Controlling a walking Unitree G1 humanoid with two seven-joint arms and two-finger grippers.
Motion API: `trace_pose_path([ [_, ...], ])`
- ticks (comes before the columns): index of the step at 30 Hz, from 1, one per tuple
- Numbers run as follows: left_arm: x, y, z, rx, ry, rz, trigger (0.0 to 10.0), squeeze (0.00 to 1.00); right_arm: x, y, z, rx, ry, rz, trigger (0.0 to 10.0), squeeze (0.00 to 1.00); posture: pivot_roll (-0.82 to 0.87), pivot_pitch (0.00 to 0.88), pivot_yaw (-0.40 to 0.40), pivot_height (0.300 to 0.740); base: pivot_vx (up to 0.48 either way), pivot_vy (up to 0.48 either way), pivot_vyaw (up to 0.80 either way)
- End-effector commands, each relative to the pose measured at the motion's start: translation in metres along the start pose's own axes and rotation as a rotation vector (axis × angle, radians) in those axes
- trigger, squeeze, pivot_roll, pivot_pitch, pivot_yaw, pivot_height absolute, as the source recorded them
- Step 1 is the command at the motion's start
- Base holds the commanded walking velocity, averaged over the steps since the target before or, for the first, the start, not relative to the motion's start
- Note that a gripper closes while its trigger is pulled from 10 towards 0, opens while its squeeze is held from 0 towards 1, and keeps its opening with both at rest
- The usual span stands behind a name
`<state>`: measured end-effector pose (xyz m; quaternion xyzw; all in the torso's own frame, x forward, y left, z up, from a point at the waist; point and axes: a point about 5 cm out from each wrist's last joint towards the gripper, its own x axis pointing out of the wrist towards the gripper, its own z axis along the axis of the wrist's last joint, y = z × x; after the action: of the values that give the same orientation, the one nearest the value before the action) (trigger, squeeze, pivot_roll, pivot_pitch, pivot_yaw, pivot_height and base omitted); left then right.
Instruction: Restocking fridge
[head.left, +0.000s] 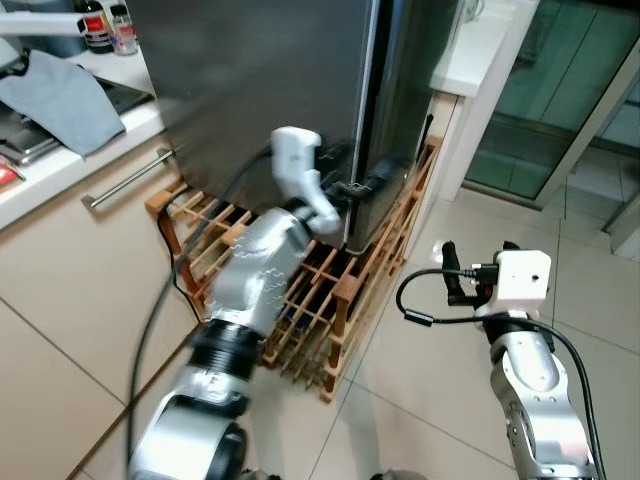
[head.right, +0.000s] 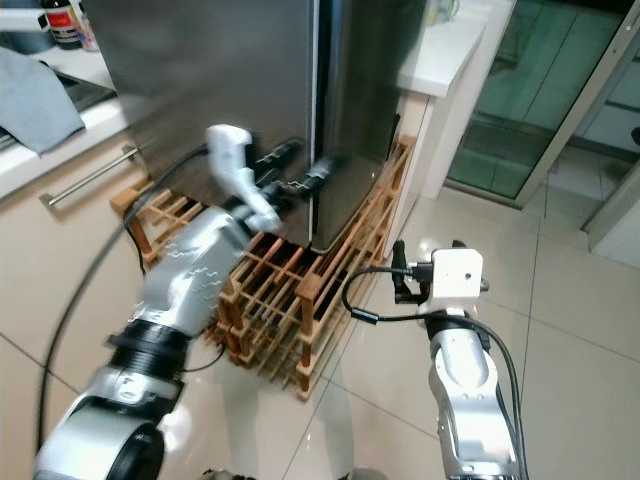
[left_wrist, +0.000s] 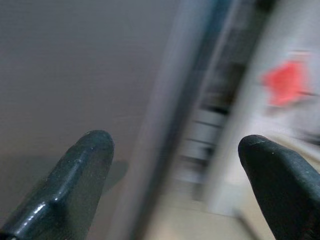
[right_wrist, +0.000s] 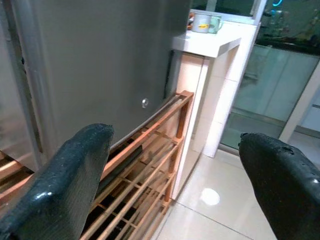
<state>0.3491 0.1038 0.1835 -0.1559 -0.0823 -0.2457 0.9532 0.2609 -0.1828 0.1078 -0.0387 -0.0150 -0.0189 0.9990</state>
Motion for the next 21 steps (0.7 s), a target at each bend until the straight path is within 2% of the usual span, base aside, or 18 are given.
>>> trace_pose_path([
  [1,-0.011,0.021,0.004,0.039,-0.014,0.162,10.0,0.0,0.003,0.001,0.01,0.015,-0.041,-0.011,10.0,0.0,-0.16,0.0,0.055,0.74,0.0,0.0,0.0],
  [2,-0.021,0.038,0.002,0.067,0.0,0.275,10.0,0.0,0.005,0.001,0.012,0.02,-0.048,-0.012,10.0,0.0,-0.15,0.0,0.055,0.74,0.0,0.0,0.0],
  [3,-0.028,0.047,0.0,0.097,0.015,0.346,10.0,0.0,0.006,0.001,0.013,0.023,-0.052,-0.012,10.0,0.0,-0.15,0.0,0.054,0.74,0.0,0.0,0.0],
  [4,-0.032,0.048,-0.003,0.142,0.035,0.371,10.0,0.0,0.008,0.002,0.013,0.023,-0.055,-0.011,10.0,0.0,-0.13,0.0,0.05,0.74,0.0,-0.424,0.0],
  [5,-0.034,0.048,-0.004,0.173,0.047,0.378,10.0,0.0,0.01,0.002,0.014,0.022,-0.056,-0.01,10.0,0.0,-0.13,0.0,0.048,0.74,0.0,-0.424,0.0],
  [7,-0.023,0.029,-0.008,0.211,0.062,0.317,10.0,0.0,0.014,0.005,0.014,0.027,-0.056,-0.005,10.0,0.0,-0.12,0.0,0.046,0.74,0.0,-0.48,0.0],
  [8,-0.023,0.029,-0.008,0.211,0.062,0.317,10.0,0.0,0.014,0.005,0.014,0.027,-0.056,-0.005,10.0,0.0,-0.12,0.0,0.046,0.74,0.0,-0.48,0.0],
  [11,-0.016,0.016,-0.005,0.262,0.044,0.278,10.0,0.0,0.015,0.006,0.015,0.027,-0.056,-0.007,10.0,0.0,-0.14,0.0,0.048,0.74,0.0,-0.472,0.65],
  [13,-0.012,0.014,-0.004,0.244,0.037,0.278,10.0,0.0,0.014,0.006,0.015,0.025,-0.055,-0.013,10.0,0.02,-0.15,0.0,0.048,0.74,0.0,-0.45,0.64],
  [18,-0.008,0.013,-0.005,0.259,0.043,0.286,10.0,0.0,0.011,0.005,0.013,0.016,-0.045,-0.02,10.0,0.04,-0.16,0.0,0.049,0.74,0.0,-0.446,0.64],
  [21,-0.006,0.012,-0.004,0.247,0.037,0.295,10.0,0.0,0.008,0.004,0.012,0.013,-0.041,-0.022,10.0,0.03,-0.17,0.0,0.045,0.74,0.0,-0.435,0.28],
])
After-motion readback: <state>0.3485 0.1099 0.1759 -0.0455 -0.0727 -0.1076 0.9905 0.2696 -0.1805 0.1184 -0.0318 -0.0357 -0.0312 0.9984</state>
